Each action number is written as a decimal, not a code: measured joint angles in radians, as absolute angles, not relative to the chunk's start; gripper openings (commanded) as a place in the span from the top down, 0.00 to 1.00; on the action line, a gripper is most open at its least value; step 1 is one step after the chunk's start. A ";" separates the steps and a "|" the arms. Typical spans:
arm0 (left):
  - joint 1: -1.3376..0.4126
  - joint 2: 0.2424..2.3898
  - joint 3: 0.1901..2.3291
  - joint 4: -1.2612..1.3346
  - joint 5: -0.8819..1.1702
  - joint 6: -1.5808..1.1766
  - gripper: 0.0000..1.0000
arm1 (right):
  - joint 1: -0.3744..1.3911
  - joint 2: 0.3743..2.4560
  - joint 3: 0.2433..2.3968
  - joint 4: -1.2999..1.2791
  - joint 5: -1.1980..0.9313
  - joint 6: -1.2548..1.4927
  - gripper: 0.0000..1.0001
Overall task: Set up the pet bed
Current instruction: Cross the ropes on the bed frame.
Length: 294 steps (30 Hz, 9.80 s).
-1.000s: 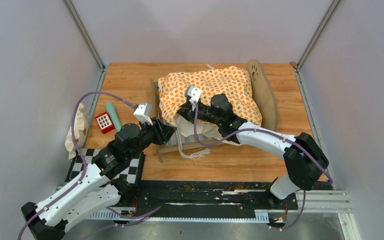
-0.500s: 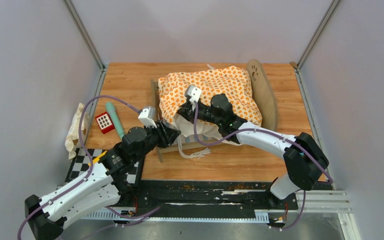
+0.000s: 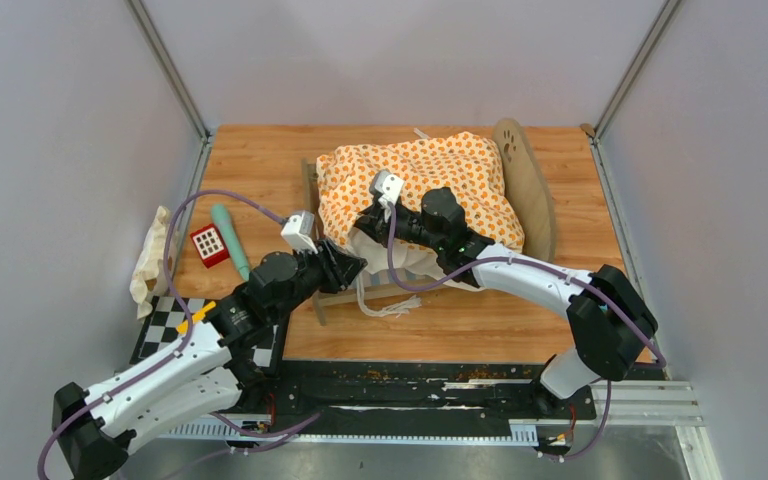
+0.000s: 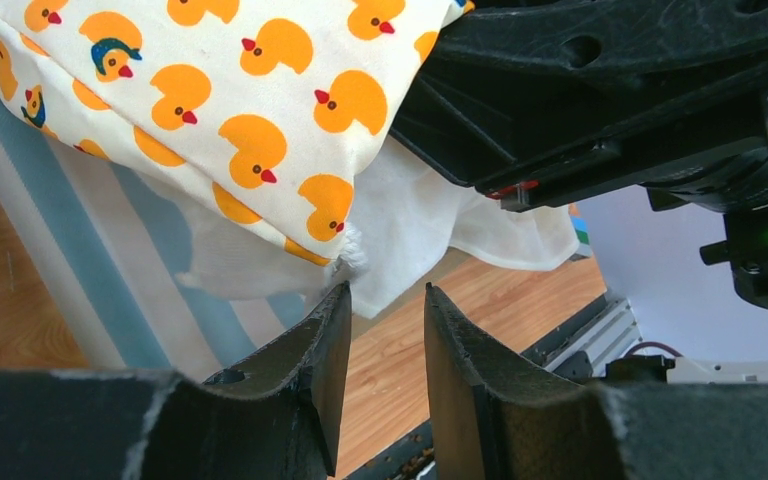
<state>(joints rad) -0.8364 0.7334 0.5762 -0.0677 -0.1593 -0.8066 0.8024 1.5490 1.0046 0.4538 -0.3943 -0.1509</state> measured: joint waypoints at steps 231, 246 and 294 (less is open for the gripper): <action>-0.913 0.732 0.815 -0.551 -0.584 -0.372 0.30 | 0.839 1.556 1.090 0.226 -0.324 -0.064 0.96; -0.913 0.637 0.751 -0.619 -0.664 -0.456 0.24 | 1.001 1.647 1.102 0.158 -0.196 -0.177 0.65; -0.913 0.758 0.599 -0.561 -0.571 -0.641 0.72 | 1.013 1.016 0.660 -0.030 0.024 0.035 0.49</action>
